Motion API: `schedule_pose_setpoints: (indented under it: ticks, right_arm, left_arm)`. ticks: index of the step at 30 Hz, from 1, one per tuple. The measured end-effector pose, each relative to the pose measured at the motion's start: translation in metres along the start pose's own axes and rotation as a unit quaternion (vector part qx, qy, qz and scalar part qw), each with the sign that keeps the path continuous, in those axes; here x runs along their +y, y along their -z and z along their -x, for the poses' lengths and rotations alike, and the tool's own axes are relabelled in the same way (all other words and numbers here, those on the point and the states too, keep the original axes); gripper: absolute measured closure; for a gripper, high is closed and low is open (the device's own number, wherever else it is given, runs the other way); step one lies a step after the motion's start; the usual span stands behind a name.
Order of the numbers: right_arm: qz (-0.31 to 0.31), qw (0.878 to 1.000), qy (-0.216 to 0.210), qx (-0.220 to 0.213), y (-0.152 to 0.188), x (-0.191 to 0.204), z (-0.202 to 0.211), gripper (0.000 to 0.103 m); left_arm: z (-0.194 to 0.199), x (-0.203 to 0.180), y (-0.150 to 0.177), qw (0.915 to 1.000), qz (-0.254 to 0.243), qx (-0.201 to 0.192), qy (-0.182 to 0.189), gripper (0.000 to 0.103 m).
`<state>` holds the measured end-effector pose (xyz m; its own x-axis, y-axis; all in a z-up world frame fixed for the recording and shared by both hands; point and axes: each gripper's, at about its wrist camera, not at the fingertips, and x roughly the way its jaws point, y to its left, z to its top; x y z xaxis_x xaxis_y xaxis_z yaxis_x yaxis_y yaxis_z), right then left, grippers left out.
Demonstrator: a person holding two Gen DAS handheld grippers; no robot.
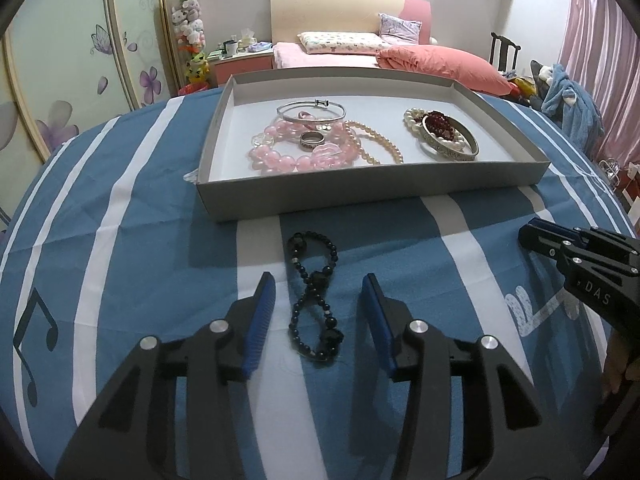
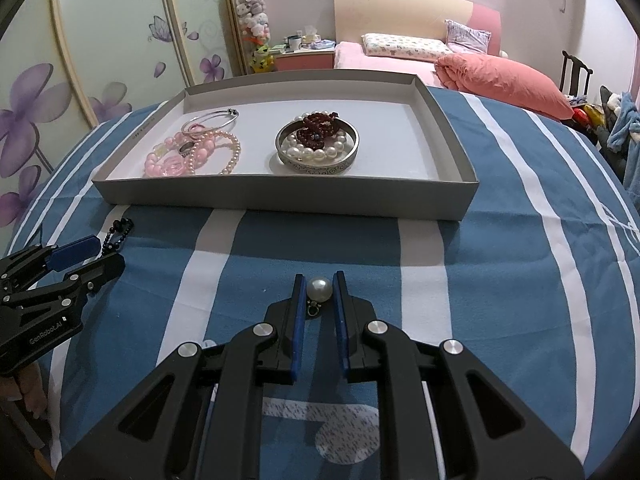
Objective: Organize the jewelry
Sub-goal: 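Grasp the loose white pearl with the right tool while the left tool grasps the black beaded bracelet, then lift the pearl and black bracelet and carry both over the gray tray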
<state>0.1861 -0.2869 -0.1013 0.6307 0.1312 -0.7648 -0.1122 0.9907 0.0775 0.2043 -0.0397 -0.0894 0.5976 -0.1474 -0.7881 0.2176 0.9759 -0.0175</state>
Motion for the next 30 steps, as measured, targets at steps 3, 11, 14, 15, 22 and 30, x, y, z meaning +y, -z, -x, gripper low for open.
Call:
schedule_pose_setpoints:
  ticks: [3, 11, 14, 15, 22, 30]
  right_arm:
    - [-0.001, 1.000, -0.001, 0.000, 0.000, 0.000, 0.000, 0.088]
    - [-0.002, 1.000, -0.002, 0.000, 0.000, 0.000, 0.000, 0.088]
    - [-0.001, 1.000, 0.000, 0.000, 0.000, 0.000, 0.000, 0.088]
    - [-0.001, 1.000, 0.000, 0.000, 0.000, 0.000, 0.000, 0.089]
    - [-0.017, 1.000, -0.012, -0.003, 0.000, -0.005, 0.001, 0.089]
    - [-0.039, 0.997, -0.026, -0.068, -0.001, -0.008, 0.030, 0.089]
  left_arm:
    - [0.000, 0.000, 0.000, 1.0000, 0.000, 0.000, 0.000, 0.058]
    - [0.000, 0.000, 0.000, 1.0000, -0.001, 0.000, -0.001, 0.059]
    - [0.000, 0.000, 0.001, 0.9999, -0.002, -0.002, -0.010, 0.073]
    - [0.001, 0.000, 0.001, 1.0000, -0.003, -0.003, -0.008, 0.083]
    - [0.003, 0.000, 0.001, 1.0000, 0.000, -0.004, -0.002, 0.093]
    - [0.028, 0.005, 0.005, 0.9982, 0.024, -0.053, 0.016, 0.098]
